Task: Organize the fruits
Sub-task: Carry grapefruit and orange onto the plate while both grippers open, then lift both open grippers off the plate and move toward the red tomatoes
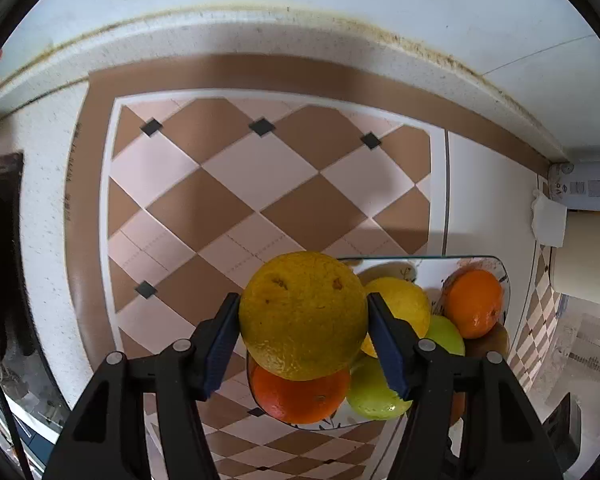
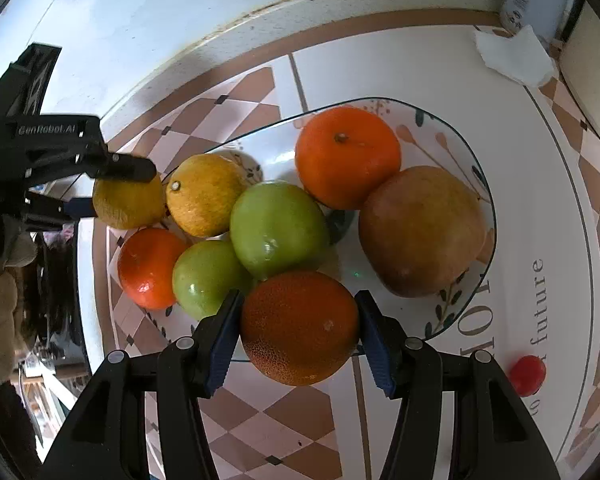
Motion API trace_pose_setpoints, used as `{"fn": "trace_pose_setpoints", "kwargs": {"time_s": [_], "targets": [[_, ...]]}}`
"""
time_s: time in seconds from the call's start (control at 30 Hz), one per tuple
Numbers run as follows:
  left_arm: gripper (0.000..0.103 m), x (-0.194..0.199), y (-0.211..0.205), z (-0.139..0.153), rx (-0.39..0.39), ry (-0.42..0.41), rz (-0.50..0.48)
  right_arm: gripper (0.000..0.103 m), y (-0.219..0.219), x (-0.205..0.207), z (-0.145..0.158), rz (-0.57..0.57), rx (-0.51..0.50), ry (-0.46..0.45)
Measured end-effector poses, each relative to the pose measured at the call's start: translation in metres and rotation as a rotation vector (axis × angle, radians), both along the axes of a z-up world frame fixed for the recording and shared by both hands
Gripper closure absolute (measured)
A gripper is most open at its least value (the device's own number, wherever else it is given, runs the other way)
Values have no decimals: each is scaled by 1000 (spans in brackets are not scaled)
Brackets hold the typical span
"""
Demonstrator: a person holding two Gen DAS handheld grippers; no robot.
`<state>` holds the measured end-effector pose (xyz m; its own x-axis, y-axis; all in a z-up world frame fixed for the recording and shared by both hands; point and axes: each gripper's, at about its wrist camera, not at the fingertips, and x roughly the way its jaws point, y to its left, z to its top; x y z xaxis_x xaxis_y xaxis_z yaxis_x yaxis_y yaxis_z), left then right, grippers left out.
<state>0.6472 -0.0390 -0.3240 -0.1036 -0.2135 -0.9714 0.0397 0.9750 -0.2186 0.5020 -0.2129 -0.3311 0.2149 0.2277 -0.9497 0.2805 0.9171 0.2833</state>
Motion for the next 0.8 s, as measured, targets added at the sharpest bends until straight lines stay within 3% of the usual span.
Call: {"fn": "trace_pose_setpoints", "kwargs": {"time_s": [0.23, 0.4, 0.5, 0.67, 0.77, 0.8], "targets": [[42, -2, -1, 0, -61, 30, 9, 43, -9, -1, -11, -55, 27, 12], [32, -4, -1, 3, -124, 50, 17, 42, -16, 1, -15, -91, 51, 20], [32, -5, -1, 3, -111, 49, 9, 24, -18, 1, -14, -100, 54, 27], [30, -9, 1, 16, -103, 16, 1, 22, -20, -9, -7, -110, 57, 18], [17, -18, 1, 35, -70, -51, -35, 12, -23, -16, 0, -115, 36, 11], [17, -22, 3, 40, -58, -72, -46, 12, -25, -19, 4, -115, 20, 6]]}}
